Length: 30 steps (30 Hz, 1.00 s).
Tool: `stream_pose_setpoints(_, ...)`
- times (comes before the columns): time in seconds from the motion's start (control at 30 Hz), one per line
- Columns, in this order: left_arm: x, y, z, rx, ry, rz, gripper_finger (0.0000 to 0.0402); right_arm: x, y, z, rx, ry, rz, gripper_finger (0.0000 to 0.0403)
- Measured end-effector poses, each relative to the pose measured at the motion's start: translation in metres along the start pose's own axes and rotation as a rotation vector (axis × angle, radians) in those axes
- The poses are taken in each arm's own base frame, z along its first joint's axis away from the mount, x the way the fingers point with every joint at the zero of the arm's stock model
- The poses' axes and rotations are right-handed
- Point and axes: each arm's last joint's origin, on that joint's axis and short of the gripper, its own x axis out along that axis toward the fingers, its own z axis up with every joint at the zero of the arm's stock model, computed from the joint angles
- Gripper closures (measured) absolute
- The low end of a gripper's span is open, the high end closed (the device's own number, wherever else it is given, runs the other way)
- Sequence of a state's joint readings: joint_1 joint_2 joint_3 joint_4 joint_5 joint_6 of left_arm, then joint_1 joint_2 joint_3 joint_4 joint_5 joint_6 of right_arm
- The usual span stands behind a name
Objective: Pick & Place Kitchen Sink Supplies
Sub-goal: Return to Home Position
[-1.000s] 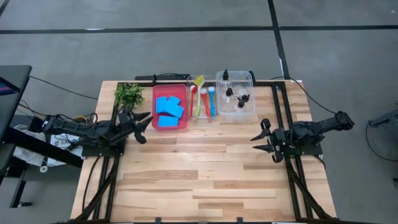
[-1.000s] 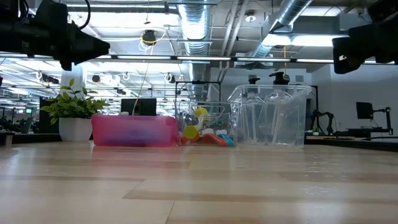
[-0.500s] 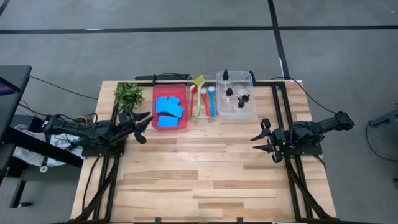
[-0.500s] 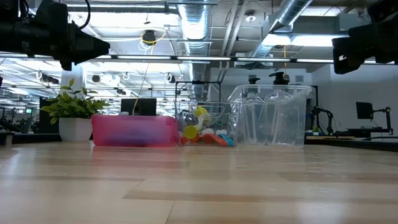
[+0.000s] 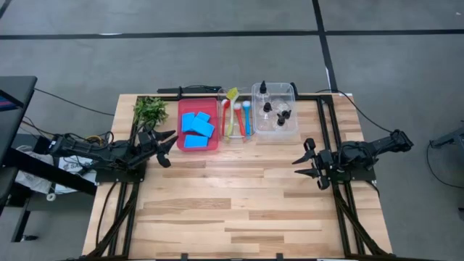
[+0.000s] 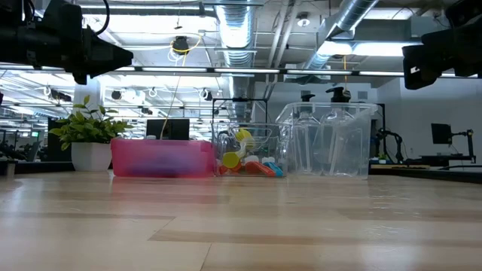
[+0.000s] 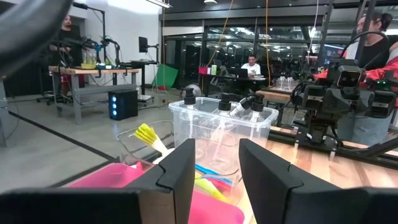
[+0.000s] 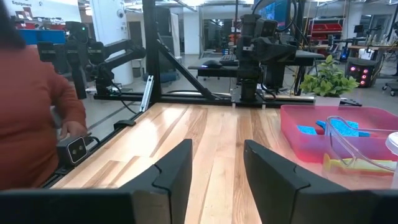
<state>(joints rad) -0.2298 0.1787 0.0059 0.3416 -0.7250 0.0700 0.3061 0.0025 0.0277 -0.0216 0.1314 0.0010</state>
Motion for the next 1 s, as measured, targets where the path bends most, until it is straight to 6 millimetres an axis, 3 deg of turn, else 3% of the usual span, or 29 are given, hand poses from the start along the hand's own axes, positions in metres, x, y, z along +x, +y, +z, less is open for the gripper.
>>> stream_pose_setpoints(1.0, 0.0, 0.0, 0.0, 0.0, 0.0, 0.0, 0.0275, 0.0, 0.0, 0.0, 0.0, 0.0, 0.0, 0.0266)
